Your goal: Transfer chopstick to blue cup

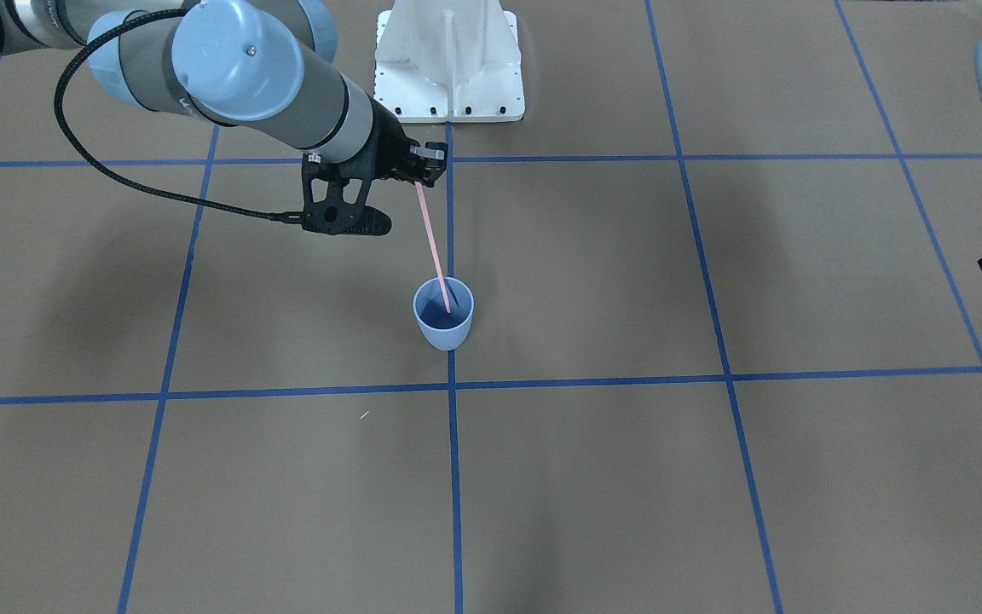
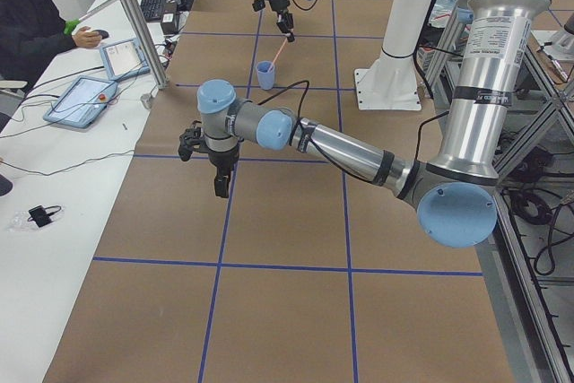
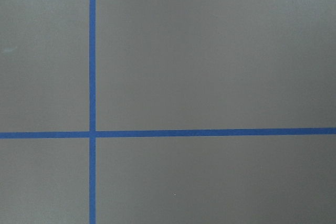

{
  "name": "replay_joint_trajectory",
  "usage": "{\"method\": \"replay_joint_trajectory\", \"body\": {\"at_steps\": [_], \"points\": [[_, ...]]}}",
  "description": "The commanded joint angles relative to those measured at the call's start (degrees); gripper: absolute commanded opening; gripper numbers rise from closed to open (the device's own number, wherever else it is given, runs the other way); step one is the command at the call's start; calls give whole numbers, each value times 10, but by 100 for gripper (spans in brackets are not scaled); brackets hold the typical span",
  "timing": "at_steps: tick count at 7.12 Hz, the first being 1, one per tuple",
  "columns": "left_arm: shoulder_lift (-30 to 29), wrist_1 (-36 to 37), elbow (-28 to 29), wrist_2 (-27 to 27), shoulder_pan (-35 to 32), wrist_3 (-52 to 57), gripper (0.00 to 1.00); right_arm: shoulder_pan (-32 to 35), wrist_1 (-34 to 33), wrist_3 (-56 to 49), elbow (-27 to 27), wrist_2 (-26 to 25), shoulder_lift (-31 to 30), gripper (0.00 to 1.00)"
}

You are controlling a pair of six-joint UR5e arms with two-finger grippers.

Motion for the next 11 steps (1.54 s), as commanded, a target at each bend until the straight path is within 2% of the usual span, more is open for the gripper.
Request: {"method": "replay_joint_trajectory", "body": {"at_steps": [1, 3, 5, 6, 7, 8, 9, 10, 11], "points": [[1, 0, 0, 1, -1, 0, 99, -5, 3, 2, -12, -2, 9, 100], [0, 0, 0, 1, 0, 0, 99, 0, 3, 2, -11, -3, 19, 100], [0, 1, 0, 1, 0, -1, 99, 38, 19, -3, -2, -19, 17, 100], [1, 0, 1, 2, 0, -1, 99, 60, 38, -8, 22, -48, -2, 100], [0, -1, 5, 1, 0, 0, 99, 91, 61, -66, 62, -70, -55, 100], [0, -10, 6, 2, 0, -1, 99, 154, 85, -199, 56, -38, -103, 100], [0, -15, 6, 2, 0, -1, 99, 220, 82, -283, 25, 43, -127, 100], [0, -16, 7, 4, 0, -1, 99, 263, 89, -312, 21, 64, -167, 100], [-1, -17, 0, 2, 0, -1, 99, 299, 88, -345, 17, 60, -197, 100]]}}
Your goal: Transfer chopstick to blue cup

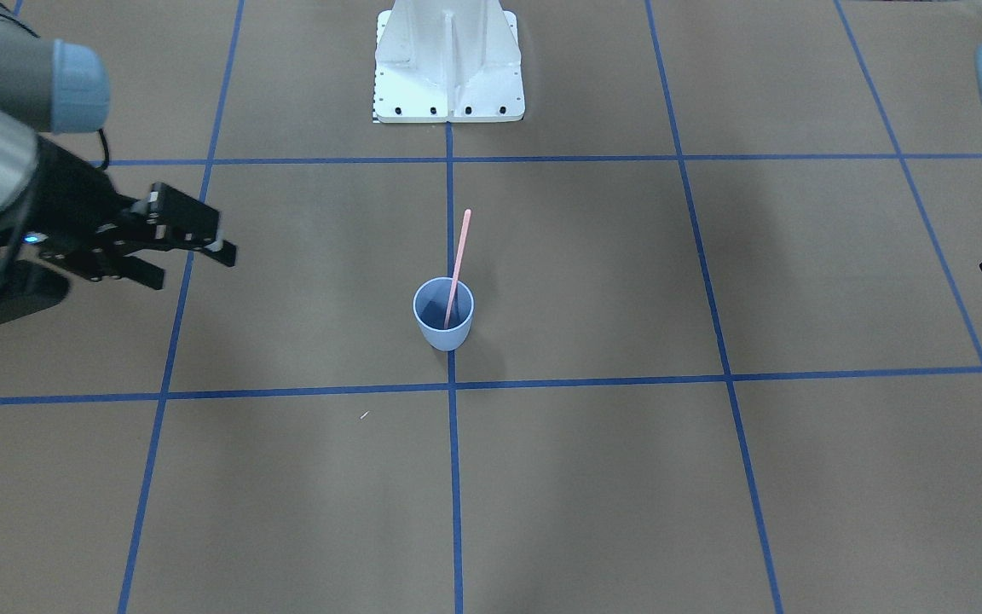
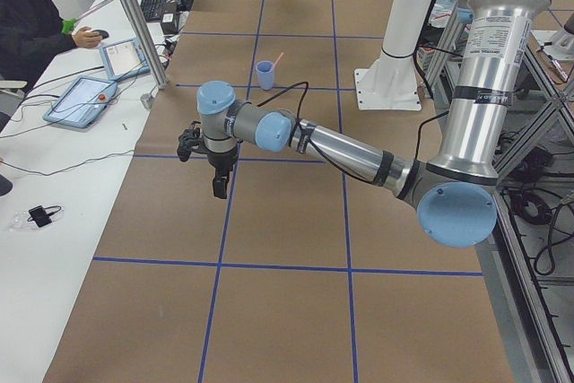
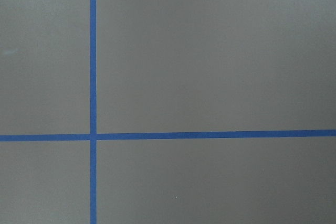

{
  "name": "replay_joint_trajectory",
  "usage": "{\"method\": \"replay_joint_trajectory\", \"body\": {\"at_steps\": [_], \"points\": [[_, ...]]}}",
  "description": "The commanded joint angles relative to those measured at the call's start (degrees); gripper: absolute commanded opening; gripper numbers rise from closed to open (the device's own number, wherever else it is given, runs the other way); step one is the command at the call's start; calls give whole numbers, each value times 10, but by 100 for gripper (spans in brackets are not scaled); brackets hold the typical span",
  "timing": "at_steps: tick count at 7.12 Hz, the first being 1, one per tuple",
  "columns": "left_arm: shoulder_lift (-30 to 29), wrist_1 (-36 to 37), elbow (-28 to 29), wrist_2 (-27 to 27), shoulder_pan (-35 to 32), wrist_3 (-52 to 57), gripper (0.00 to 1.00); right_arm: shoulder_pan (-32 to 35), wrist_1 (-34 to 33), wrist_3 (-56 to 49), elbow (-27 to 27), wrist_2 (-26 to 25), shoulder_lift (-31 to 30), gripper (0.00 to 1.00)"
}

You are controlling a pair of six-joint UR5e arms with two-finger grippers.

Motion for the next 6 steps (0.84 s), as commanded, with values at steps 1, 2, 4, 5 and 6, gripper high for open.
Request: {"method": "replay_joint_trajectory", "body": {"at_steps": [1, 2, 4, 5, 6], "points": [[3, -36, -8, -1, -1, 0, 99, 72, 7, -60, -5, 13, -80, 100], [34, -90, -7, 0, -1, 0, 99, 88, 7, -57, -4, 6, -101, 100], [74, -157, -1, -1, 0, -1, 99, 98, 18, -61, -7, -68, -137, 100], [75, -159, 13, 3, 2, 0, 99, 112, 22, -73, -3, -103, -160, 100], [73, -162, 28, 4, 2, 0, 99, 141, 23, -160, -11, -117, -184, 100]]}}
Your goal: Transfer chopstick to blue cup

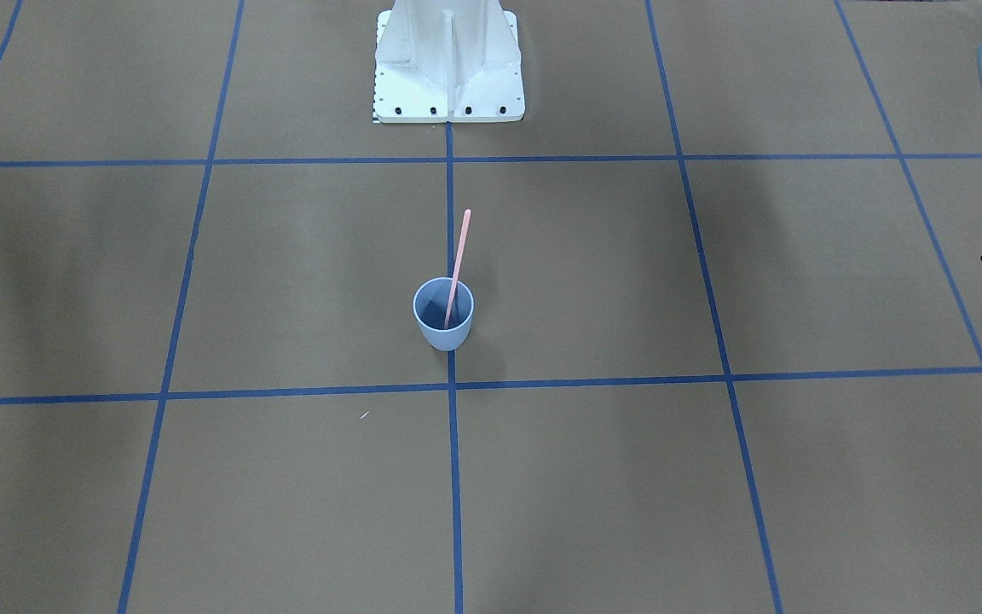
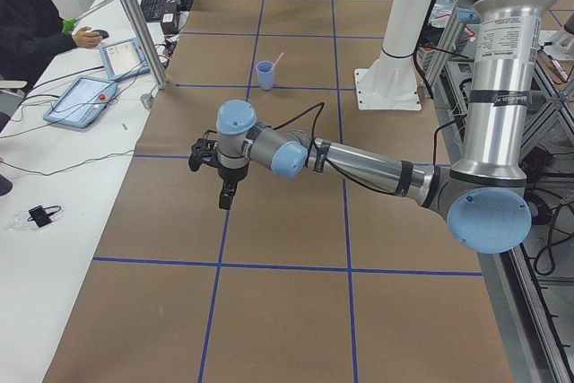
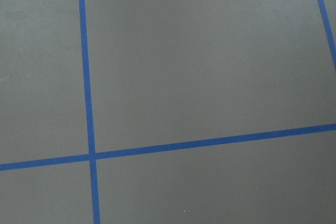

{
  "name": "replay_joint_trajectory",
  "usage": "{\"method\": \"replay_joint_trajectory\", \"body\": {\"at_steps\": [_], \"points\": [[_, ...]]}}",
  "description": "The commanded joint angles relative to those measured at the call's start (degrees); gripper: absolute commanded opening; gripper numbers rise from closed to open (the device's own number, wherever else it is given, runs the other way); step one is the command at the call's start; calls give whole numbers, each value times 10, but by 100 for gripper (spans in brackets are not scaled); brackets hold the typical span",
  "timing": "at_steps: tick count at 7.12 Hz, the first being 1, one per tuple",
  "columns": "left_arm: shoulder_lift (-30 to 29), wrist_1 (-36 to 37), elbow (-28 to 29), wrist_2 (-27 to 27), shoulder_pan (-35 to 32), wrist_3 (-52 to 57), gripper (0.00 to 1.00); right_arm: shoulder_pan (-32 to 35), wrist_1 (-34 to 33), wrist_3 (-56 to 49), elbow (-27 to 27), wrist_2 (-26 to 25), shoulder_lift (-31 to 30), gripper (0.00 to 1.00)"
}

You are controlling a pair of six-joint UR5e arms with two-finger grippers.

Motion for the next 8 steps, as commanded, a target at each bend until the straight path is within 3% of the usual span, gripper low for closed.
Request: {"method": "replay_joint_trajectory", "body": {"at_steps": [1, 5, 8], "points": [[4, -6, 18, 3, 0, 1, 99, 61, 2, -158, -12, -36, -66, 100], [9, 20, 40, -3, -58, 2, 99, 141, -47, -223, -11, -37, -173, 100], [2, 124, 39, -7, -118, 147, 99, 171, -101, -353, -9, -68, -220, 100]]}}
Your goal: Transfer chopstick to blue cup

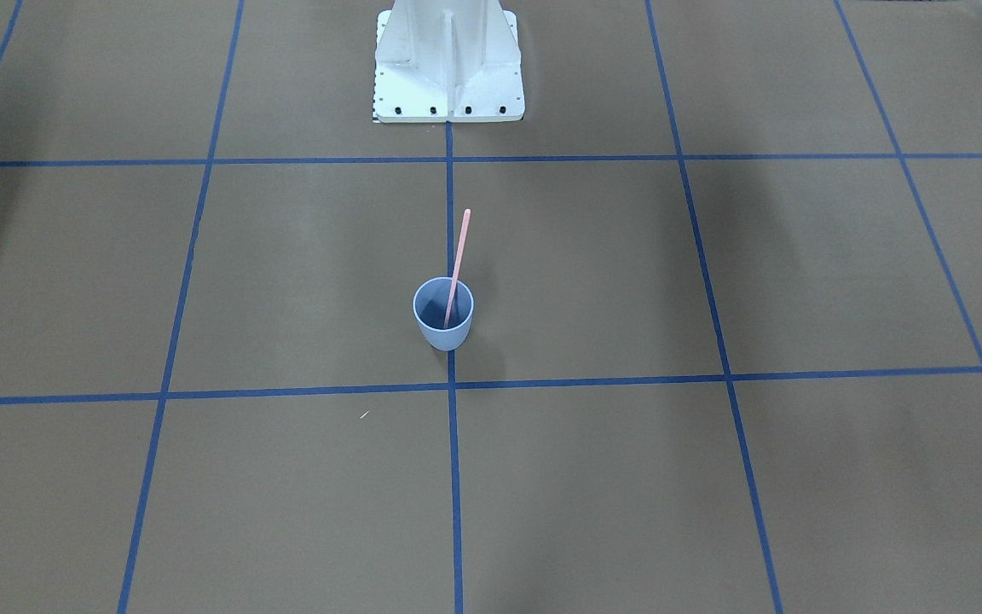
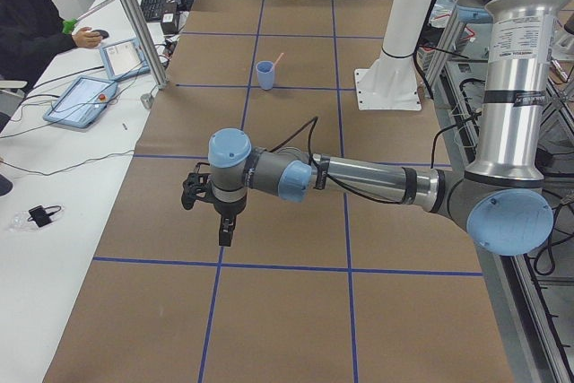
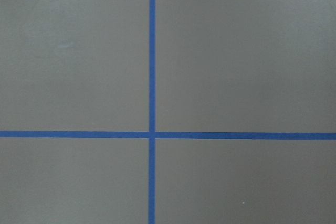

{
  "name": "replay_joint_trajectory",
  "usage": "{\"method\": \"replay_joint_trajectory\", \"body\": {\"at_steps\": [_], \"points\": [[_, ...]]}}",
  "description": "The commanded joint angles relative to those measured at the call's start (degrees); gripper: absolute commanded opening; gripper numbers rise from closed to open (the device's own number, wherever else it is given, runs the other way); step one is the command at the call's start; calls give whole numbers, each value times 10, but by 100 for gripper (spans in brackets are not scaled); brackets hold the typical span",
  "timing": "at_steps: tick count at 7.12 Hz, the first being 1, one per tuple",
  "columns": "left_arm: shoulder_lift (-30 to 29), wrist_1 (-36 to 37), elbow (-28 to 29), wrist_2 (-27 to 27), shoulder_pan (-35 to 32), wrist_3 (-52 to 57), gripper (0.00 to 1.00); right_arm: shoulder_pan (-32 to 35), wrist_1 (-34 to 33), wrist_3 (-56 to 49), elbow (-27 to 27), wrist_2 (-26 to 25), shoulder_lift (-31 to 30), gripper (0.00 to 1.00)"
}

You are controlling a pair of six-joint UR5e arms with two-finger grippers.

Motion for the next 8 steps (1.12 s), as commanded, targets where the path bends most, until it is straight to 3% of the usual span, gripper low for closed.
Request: {"method": "replay_joint_trajectory", "body": {"at_steps": [1, 3, 4, 8], "points": [[1, 37, 1, -2, -23, 38, 99, 19, -39, -58, 9, -19, -25, 100], [-1, 37, 10, -2, -22, 37, 99, 4, -152, -60, 51, -40, 5, 100], [0, 37, 10, -2, -22, 38, 99, 2, -197, -61, 75, -81, 23, 100], [2, 33, 7, -3, -22, 38, 99, 2, -199, -62, 66, -71, 19, 100]]}}
